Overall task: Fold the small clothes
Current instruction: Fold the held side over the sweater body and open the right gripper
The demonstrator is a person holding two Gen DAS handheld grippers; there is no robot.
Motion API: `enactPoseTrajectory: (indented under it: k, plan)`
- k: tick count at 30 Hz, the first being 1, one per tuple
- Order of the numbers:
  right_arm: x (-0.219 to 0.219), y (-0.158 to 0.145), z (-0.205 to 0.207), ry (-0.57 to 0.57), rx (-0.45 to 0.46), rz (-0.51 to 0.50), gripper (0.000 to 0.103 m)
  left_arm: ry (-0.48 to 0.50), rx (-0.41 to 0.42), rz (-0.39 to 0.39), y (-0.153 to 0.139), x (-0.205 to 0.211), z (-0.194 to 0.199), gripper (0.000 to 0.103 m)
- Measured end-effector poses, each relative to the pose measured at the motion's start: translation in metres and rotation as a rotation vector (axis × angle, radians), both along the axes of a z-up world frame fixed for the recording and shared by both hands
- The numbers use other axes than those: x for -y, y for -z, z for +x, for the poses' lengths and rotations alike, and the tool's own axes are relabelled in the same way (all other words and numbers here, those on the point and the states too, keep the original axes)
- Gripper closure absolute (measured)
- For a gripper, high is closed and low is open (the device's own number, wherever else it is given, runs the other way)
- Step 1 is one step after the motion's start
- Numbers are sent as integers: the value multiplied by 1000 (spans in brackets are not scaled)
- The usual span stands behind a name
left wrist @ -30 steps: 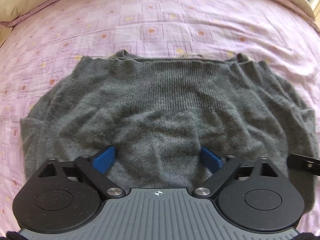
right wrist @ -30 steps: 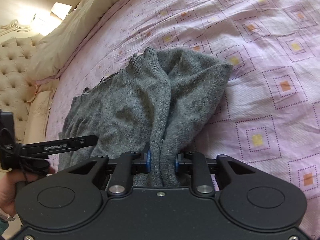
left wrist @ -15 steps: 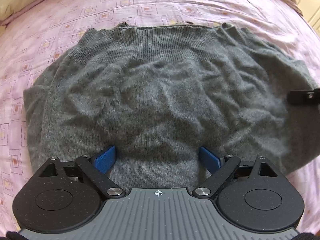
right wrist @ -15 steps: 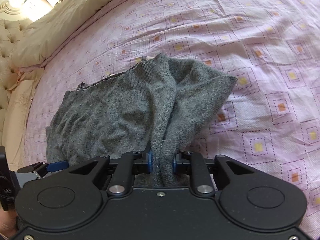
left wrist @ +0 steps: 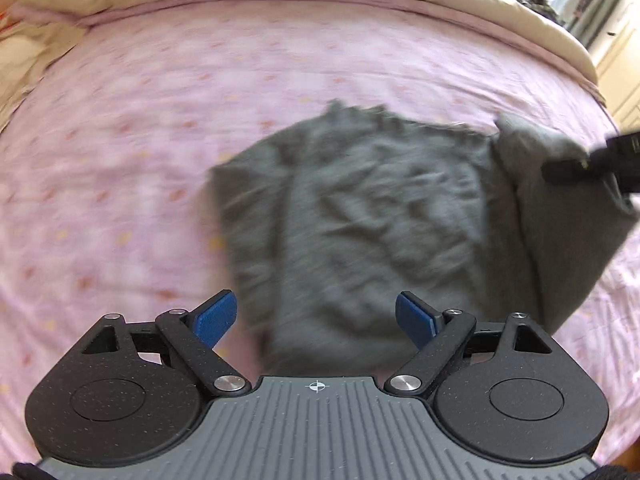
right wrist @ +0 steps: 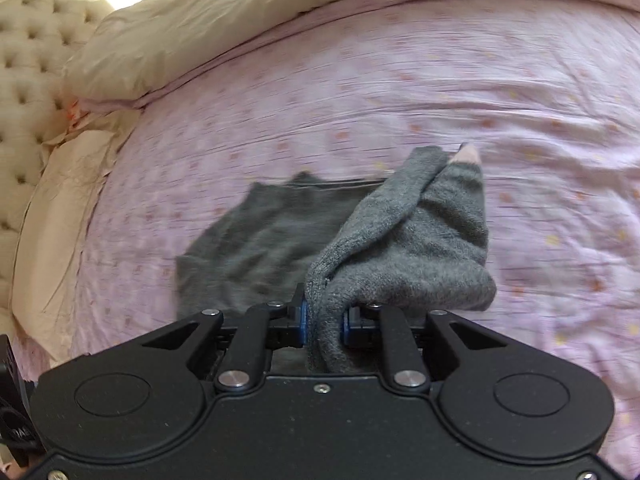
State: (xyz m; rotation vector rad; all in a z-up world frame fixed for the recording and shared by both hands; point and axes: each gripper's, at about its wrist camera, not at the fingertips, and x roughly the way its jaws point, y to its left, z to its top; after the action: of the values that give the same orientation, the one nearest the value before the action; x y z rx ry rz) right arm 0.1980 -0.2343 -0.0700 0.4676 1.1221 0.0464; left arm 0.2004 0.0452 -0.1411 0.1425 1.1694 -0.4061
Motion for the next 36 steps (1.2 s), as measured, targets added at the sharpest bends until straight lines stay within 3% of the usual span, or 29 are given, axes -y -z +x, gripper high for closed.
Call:
enactPoseTrajectory:
  k: [5, 12, 15, 17, 21, 23, 26, 31, 36]
  plan:
    - [-74, 14, 33, -88, -22, 8, 79, -49, -40, 8, 8, -48, -3, 16]
    - [-145, 36, 56, -191, -91, -98, 79, -121, -75, -8, 9, -98, -7, 16]
    - [-160, 44, 59, -227, -122, -136, 69, -137, -85, -18, 11, -109, -5, 17]
    - [-161, 40, 56, -234, -98, -109, 60, -138, -88, -25, 10, -115, -5, 17]
    - [-146, 19, 40, -238, 46, 58, 59, -114, -73, -38, 5, -116, 0, 17]
    - [-138, 6, 30, -232, 114, 91, 56, -95, -68, -41, 3, -113, 5, 17]
    - [-126, -2, 19, -180, 138, 38, 54, -73, -51, -43, -2, -108, 11, 17]
    - [-95, 1, -6, -74, 103, -32, 53, -31, -9, -81, -18, -93, 29, 17]
    - [-96, 7, -27, -142, 100, -102, 53, 0, -1, -147, -27, -71, 56, 17]
